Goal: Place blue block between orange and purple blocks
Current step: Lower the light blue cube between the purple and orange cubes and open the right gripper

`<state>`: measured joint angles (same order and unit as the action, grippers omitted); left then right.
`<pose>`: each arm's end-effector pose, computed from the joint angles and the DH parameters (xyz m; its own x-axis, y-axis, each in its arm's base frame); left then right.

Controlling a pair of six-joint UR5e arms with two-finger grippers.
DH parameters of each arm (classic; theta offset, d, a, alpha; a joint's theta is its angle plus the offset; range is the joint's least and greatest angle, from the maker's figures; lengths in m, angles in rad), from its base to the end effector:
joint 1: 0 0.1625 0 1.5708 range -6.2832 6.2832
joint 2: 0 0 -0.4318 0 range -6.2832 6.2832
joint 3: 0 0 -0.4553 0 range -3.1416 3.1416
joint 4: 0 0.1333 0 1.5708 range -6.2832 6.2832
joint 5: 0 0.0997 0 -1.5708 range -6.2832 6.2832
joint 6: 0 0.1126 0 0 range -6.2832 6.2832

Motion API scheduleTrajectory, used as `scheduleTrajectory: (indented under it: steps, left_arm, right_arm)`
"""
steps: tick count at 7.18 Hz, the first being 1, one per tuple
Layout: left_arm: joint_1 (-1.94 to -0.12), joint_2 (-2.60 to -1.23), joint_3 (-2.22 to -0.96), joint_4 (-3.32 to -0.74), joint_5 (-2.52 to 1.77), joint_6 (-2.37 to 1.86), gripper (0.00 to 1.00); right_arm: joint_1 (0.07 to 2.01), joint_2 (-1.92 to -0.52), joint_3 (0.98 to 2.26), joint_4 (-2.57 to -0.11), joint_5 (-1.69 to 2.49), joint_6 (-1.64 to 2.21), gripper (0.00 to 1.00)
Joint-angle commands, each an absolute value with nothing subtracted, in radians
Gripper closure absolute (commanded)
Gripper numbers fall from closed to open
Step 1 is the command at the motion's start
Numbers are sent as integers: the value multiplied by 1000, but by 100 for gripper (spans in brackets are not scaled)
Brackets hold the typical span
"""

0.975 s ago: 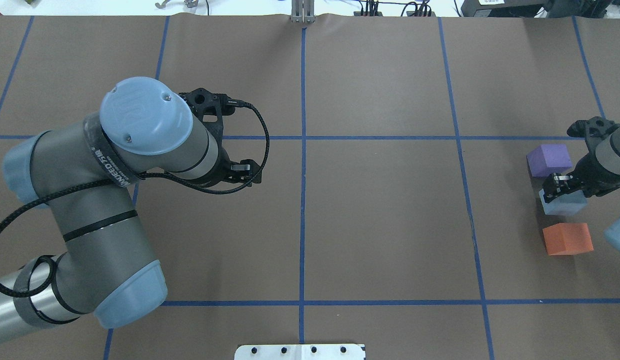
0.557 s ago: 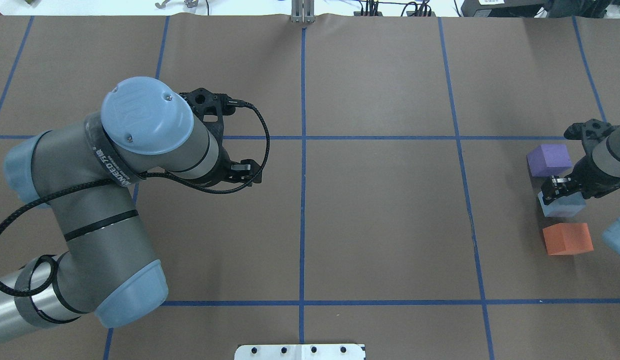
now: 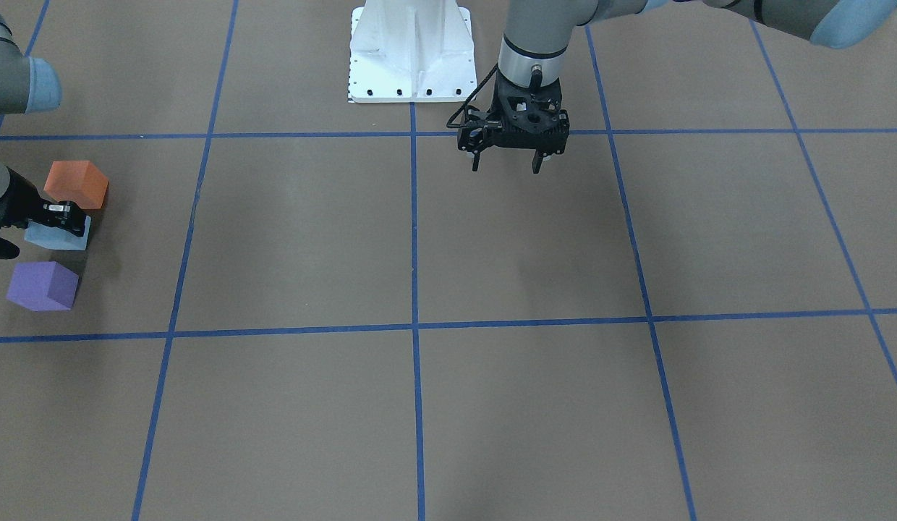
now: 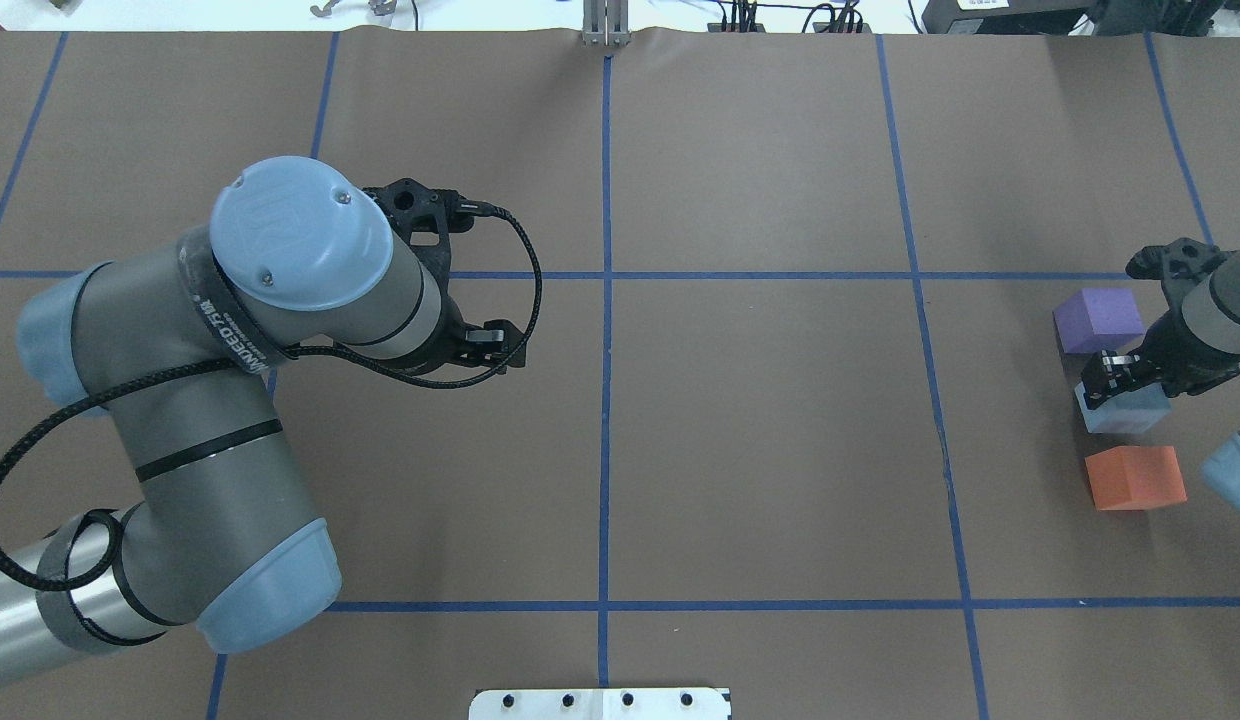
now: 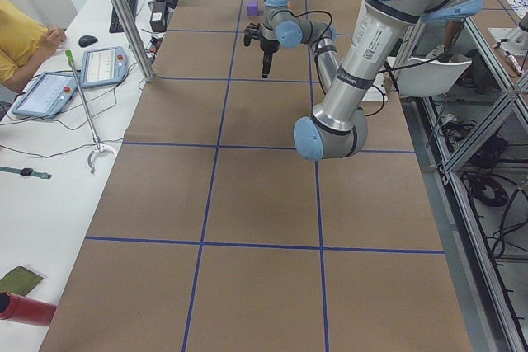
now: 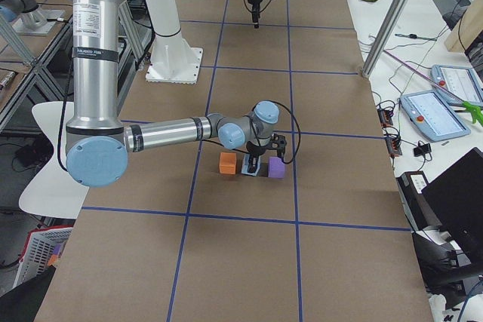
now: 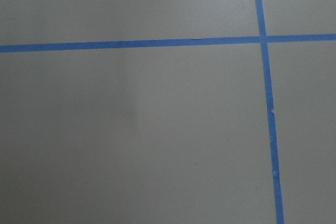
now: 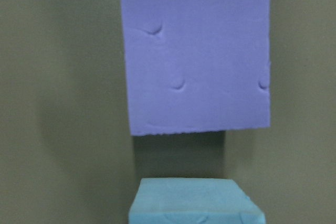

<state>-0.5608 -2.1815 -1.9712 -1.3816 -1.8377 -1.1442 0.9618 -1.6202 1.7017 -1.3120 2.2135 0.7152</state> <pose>0.4841 -0.4264 0.1313 0.6695 0.0509 -0.7411 0.0796 0.9870 0.1396 -0.2644 -0.4941 0.6084 0.7629 0.0374 0.6454 0.0516 0.9916 -0.1185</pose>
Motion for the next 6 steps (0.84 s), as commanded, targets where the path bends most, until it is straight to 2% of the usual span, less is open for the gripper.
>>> scheduleTrajectory:
  steps: [1, 5, 6]
  left_arm:
    - [-560, -2183, -1965, -1387, -1838, -1144, 0]
    - [-560, -2187, -1954, -1393, -1838, -1144, 0]
    - [-558, -2187, -1953, -1393, -1838, -1144, 0]
  right_arm:
    - [962, -1611, 1698, -1312, 2214, 715, 100]
    - [963, -1595, 1677, -1312, 2206, 713, 100]
    - [963, -1595, 1675, -1312, 2189, 716, 7]
